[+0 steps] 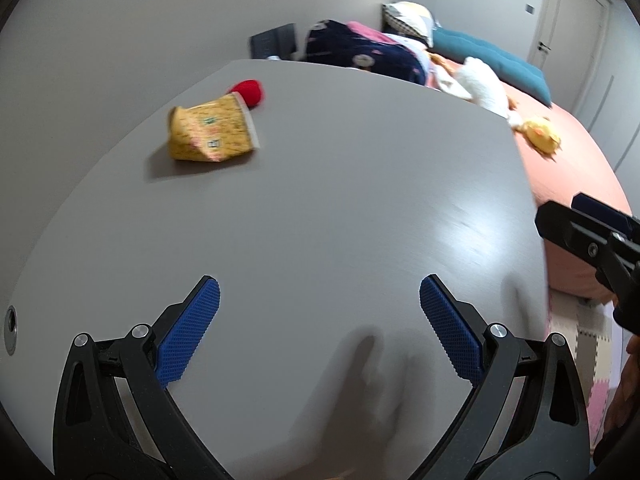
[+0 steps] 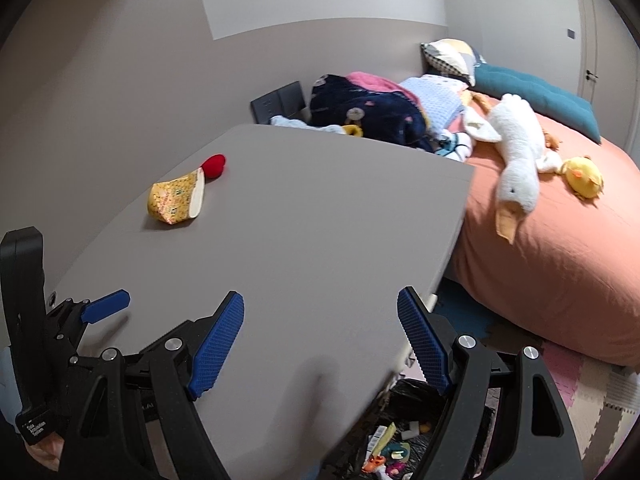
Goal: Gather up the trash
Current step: 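Grasp the yellow soybean-milk cup with the left gripper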
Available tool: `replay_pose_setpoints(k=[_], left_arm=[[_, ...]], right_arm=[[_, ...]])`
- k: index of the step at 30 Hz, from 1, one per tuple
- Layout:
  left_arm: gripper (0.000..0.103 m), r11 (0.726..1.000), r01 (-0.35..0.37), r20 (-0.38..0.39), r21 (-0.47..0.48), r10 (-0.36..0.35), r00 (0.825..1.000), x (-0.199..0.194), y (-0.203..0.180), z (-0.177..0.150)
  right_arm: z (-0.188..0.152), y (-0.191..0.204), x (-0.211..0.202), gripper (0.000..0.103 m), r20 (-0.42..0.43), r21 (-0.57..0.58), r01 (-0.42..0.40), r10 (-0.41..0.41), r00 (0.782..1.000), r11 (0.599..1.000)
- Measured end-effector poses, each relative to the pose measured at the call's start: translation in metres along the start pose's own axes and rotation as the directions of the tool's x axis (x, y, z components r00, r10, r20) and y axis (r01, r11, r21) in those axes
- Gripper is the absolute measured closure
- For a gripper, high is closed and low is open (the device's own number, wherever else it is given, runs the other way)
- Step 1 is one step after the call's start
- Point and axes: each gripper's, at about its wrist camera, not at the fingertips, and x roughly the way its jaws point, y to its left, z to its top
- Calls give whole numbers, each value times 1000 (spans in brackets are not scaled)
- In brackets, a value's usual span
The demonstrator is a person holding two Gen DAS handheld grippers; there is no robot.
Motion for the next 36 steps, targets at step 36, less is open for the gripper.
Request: replay_pose_setpoints(k=[36], left_arm=[[6, 994, -79, 1, -69, 79, 997, 95, 81, 106]], right_arm=[[111, 54, 130, 22, -34, 4, -63, 63, 997, 998]])
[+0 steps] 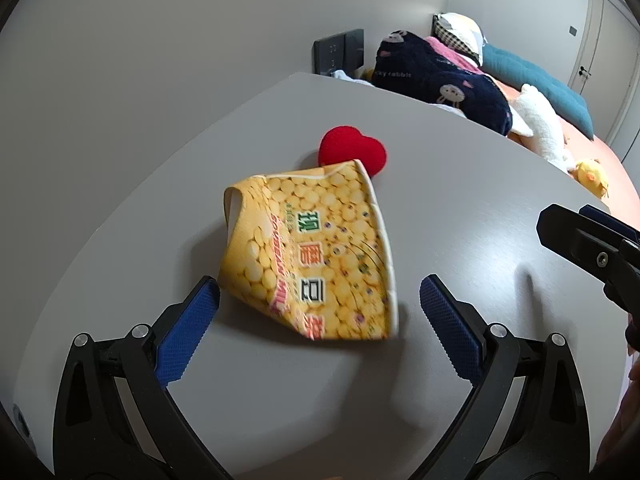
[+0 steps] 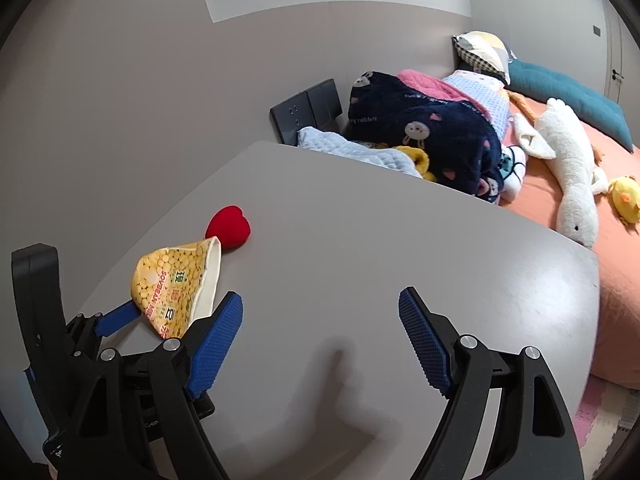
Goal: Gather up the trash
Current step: 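Grasp the yellow soybean-milk cup with the left gripper, then grasp the red heart plush with right while left holds the yellow cup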
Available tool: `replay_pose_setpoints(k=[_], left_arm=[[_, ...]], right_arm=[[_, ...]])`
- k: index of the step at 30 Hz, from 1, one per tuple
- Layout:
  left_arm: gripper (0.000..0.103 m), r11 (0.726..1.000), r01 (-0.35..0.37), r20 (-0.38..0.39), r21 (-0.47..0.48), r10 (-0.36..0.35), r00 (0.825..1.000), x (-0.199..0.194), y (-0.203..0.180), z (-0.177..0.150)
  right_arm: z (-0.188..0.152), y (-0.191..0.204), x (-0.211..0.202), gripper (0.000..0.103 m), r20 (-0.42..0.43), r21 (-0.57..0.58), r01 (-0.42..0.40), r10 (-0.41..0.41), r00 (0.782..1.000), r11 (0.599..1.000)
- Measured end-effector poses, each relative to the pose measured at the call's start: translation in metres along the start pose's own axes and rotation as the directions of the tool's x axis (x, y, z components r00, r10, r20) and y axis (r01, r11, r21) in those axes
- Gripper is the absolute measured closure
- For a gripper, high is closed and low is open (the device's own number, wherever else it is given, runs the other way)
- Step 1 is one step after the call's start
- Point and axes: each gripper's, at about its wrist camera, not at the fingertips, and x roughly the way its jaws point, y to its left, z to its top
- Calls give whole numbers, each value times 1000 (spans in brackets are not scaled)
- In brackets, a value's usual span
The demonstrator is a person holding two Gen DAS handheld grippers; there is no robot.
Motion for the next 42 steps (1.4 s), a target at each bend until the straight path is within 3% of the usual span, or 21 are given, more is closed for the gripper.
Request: replay_pose_setpoints(k=[7, 11, 13, 30, 39, 40, 42], left_arm=[[6, 998, -34, 28, 55, 32, 999, 4, 3, 10], [7, 997, -18, 0, 79, 18, 1000, 12, 4, 15], [21, 997, -15, -4, 79, 15, 1000, 14, 7, 17], [24, 986, -141, 20, -86, 144, 989, 6, 77, 25], [24, 982, -144, 20, -125, 148, 989, 5, 89, 28], [24, 982, -143, 20, -126, 147, 989, 5, 89, 28], [24, 982, -142, 21, -125, 146, 989, 6, 87, 29]], right_arm=[[6, 11, 19, 22, -17, -9, -11, 11, 1000, 1000], [10, 16, 26, 22, -22, -18, -10, 9, 1000, 1000], [13, 19, 31, 22, -27, -18, -10, 10, 1000, 1000], [43, 63, 88, 22, -90, -59, -43, 38, 995, 997], [58, 78, 120, 22, -126, -73, -25, 16, 992, 997], [59, 80, 121, 24, -125, -83, -19, 9, 992, 996], [59, 85, 122, 48, -125, -119, -11, -4, 992, 993]])
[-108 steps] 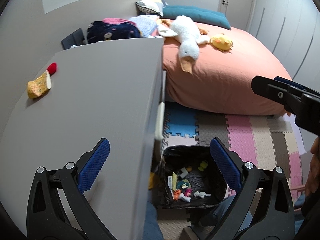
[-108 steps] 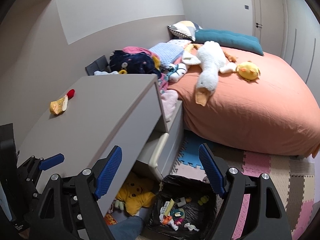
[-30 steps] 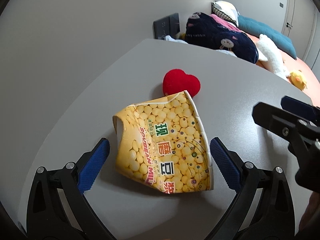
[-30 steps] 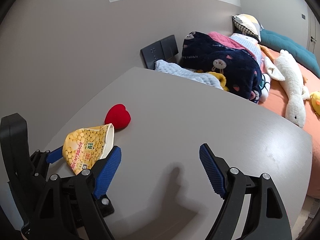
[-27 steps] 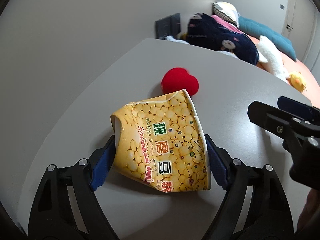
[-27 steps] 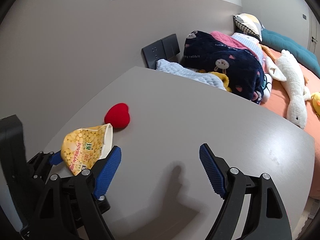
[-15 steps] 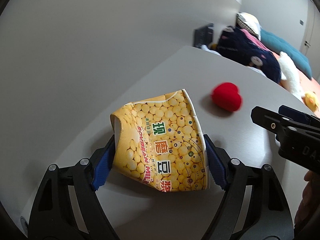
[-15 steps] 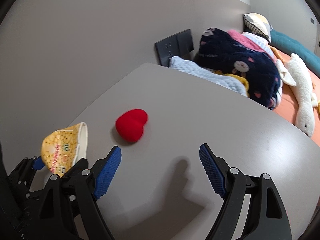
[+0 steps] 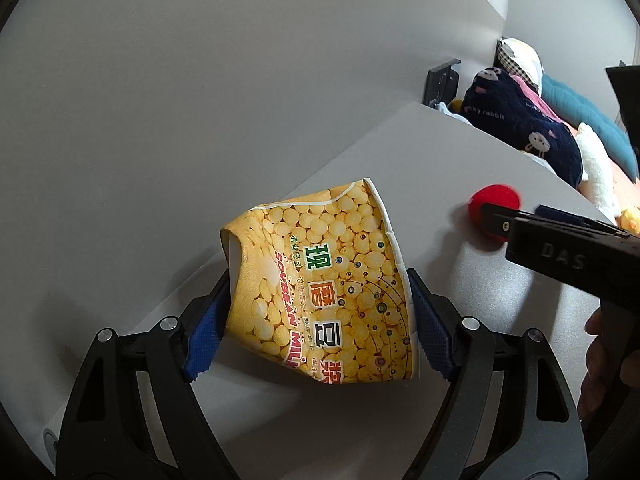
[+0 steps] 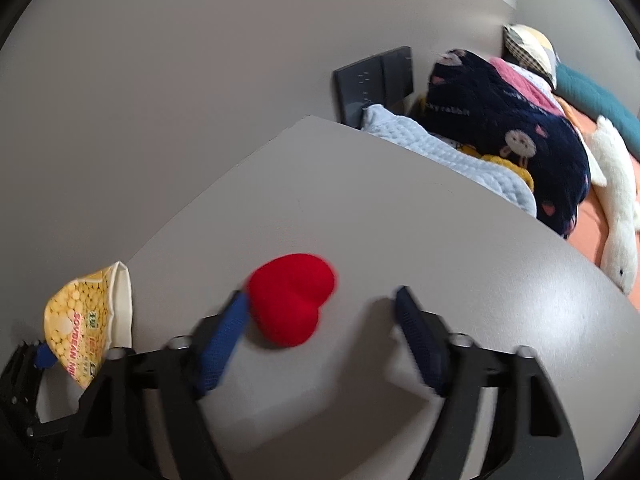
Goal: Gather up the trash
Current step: 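Grasp the red heart plush with right while left holds the yellow cup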
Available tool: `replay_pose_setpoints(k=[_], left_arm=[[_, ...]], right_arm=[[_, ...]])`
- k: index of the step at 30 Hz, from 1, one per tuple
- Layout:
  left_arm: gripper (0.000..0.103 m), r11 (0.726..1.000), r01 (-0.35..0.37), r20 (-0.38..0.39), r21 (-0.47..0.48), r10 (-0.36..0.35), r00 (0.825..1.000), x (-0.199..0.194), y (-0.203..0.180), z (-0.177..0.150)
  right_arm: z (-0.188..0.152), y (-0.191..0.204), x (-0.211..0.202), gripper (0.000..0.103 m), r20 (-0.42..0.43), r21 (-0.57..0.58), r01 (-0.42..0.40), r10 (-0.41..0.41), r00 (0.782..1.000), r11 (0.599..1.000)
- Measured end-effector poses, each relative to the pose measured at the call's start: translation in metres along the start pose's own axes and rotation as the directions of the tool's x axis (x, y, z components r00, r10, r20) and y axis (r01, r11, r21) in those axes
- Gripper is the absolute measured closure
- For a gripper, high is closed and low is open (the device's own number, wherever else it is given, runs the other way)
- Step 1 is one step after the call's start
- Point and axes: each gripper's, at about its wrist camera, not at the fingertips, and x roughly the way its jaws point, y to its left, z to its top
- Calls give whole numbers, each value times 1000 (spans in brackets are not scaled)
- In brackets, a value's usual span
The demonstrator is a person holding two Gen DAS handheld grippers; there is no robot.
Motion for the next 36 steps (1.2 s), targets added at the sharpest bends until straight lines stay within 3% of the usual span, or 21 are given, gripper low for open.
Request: replay_pose_setpoints(k=[2, 10, 19, 36], left_arm=[[24, 1000, 3, -1, 0, -3, 1000, 0, -1, 0], [24, 1000, 15, -7, 21, -15, 1000, -2, -8, -4], [24, 994, 64, -3, 92, -64, 998, -19, -37, -17], [24, 977, 134, 40, 167, -143, 989, -134, -82, -77]], right_arm=[[-2, 6, -1, 71, -2, -41, 19, -19, 1000, 999], [-19, -5, -20, 72, -6, -22, 8, -8, 1000, 1000], [-53, -31, -69, 72, -7, 32, 4, -4, 1000, 999], [-140, -56, -197, 72, 52, 74, 31, -35, 998, 997]])
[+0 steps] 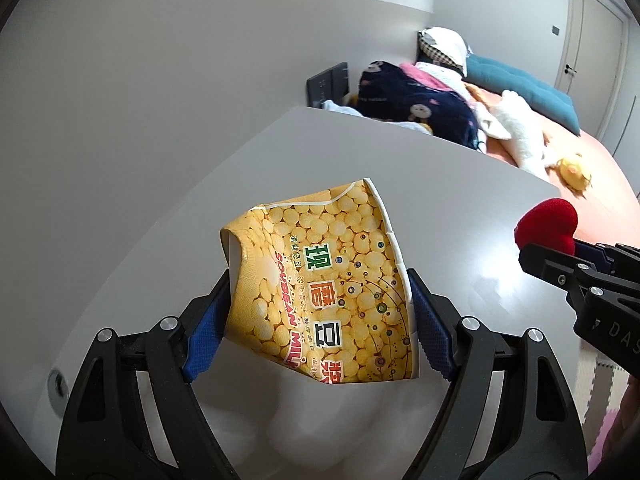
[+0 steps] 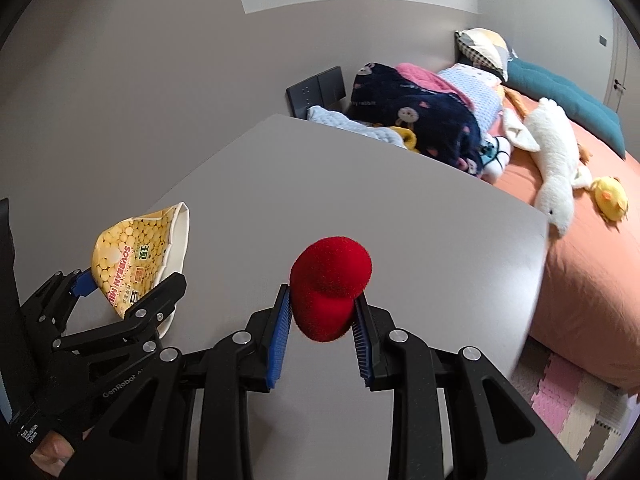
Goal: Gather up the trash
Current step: 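Grasp the red heart plush with right while left holds the yellow cup, then carry the yellow cup and red heart over the black bin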
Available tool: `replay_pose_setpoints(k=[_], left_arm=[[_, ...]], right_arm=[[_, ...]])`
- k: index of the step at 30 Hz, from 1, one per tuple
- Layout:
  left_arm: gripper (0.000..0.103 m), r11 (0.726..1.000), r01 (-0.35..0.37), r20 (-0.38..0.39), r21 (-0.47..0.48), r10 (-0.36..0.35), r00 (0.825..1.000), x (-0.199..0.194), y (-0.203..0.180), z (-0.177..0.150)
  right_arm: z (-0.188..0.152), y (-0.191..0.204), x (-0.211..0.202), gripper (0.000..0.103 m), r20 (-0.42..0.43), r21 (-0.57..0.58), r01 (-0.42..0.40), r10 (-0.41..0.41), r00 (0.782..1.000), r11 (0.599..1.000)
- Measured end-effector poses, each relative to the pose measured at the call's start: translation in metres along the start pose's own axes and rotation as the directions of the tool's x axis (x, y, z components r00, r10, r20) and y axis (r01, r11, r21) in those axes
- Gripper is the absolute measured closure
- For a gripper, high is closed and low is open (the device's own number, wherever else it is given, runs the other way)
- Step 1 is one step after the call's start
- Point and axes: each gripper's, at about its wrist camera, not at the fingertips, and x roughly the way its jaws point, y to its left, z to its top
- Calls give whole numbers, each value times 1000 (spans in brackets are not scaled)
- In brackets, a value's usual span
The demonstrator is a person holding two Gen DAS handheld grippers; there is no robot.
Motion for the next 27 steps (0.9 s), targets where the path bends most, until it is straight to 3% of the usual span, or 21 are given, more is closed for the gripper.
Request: replay_pose_setpoints(k=[11, 27], left_arm=[[24, 999, 17, 19, 38, -18, 1000, -52, -38, -33], [24, 988, 95, 26, 121, -99, 995, -86, -113, -65]], right_arm=[[-53, -30, -59, 72, 28, 47, -13, 11, 1000, 999], [-110, -97, -124, 72, 77, 136, 28, -39, 996, 990]])
